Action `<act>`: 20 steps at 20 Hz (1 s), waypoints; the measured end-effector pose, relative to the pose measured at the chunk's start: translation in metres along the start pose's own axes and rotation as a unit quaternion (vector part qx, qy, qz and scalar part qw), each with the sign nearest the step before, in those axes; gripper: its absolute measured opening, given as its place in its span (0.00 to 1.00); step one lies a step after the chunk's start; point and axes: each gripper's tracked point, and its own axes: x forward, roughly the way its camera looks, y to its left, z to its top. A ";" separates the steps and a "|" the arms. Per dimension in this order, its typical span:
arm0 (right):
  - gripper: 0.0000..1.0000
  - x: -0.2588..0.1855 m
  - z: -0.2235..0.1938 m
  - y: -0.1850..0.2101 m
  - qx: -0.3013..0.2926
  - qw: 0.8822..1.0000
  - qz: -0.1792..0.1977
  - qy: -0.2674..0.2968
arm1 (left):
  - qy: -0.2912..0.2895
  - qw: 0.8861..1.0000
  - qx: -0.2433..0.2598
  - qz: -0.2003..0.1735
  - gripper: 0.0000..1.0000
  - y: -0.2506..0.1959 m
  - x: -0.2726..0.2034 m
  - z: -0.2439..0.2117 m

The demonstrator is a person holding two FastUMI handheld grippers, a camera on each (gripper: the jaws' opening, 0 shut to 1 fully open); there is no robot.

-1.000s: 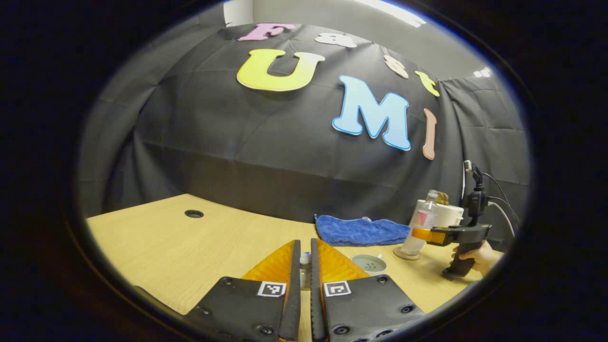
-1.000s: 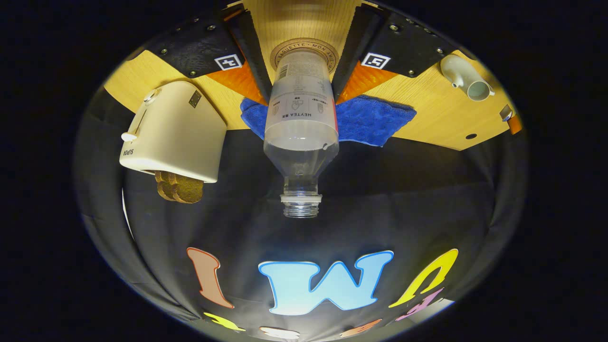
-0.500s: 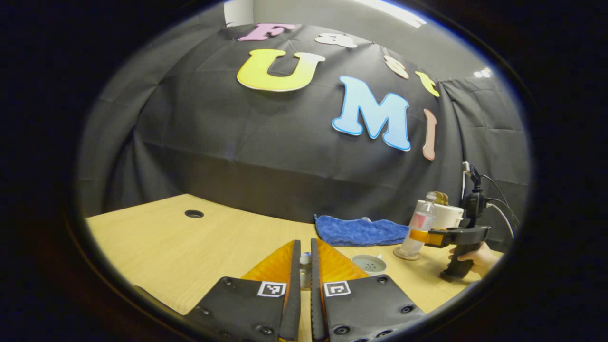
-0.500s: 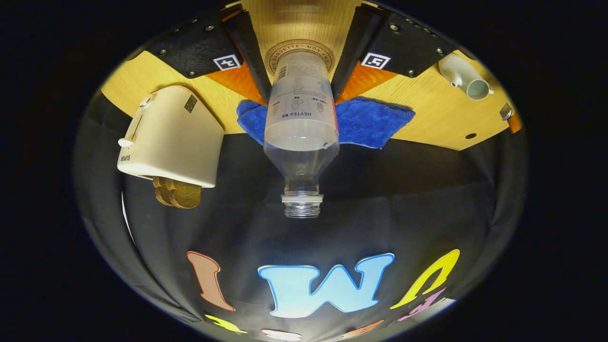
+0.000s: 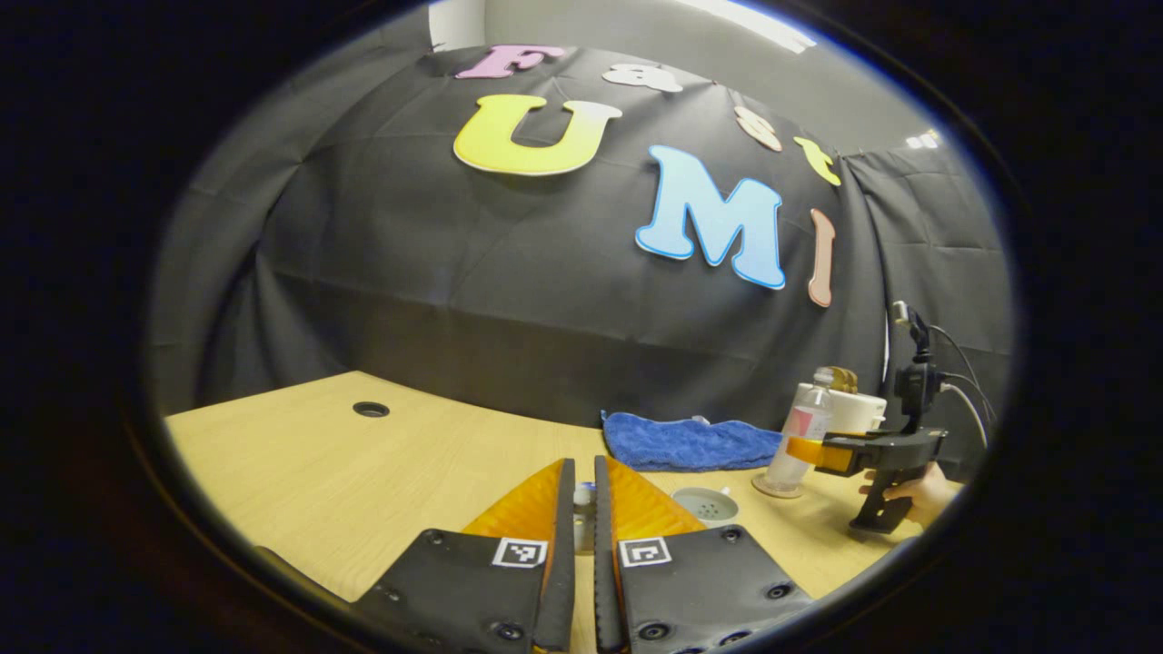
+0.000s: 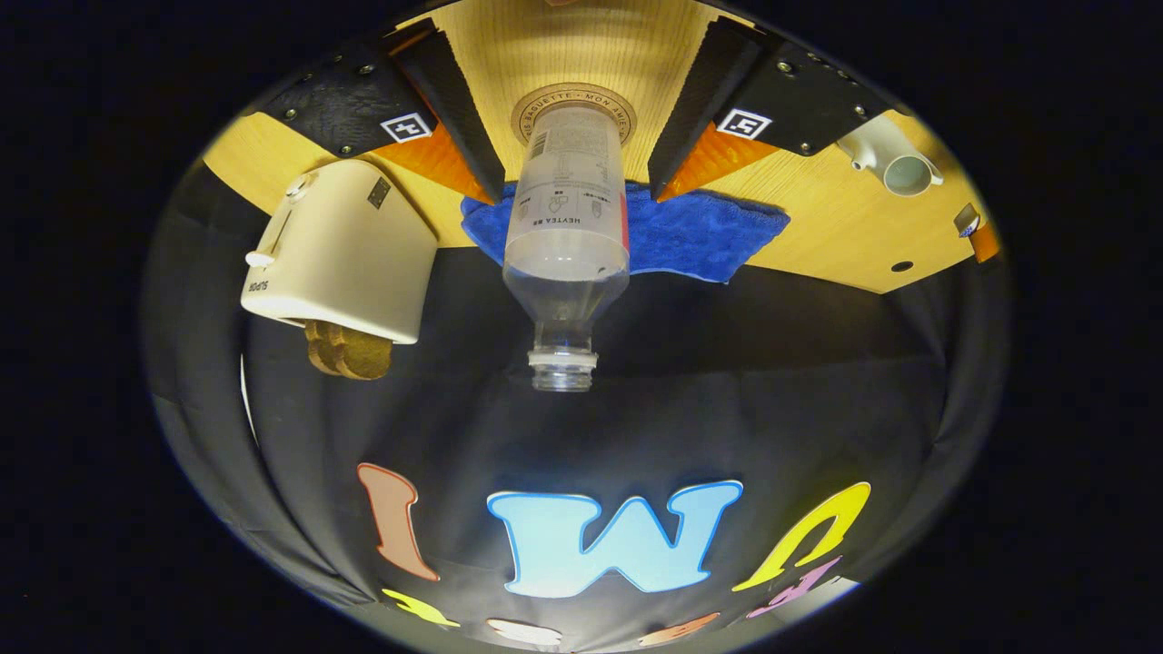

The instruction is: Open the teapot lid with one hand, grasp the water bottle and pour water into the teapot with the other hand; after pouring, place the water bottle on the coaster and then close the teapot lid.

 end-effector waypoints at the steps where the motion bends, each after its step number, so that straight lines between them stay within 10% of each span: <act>1: 0.98 -0.006 0.007 -0.001 0.003 1.000 -0.007 -0.012 | 0.000 1.000 0.003 -0.001 0.16 -0.001 0.000 -0.001; 20: 0.98 -0.163 -0.007 0.030 -0.016 0.998 0.030 -0.061 | -0.007 0.997 0.063 -0.046 0.16 -0.068 0.006 0.007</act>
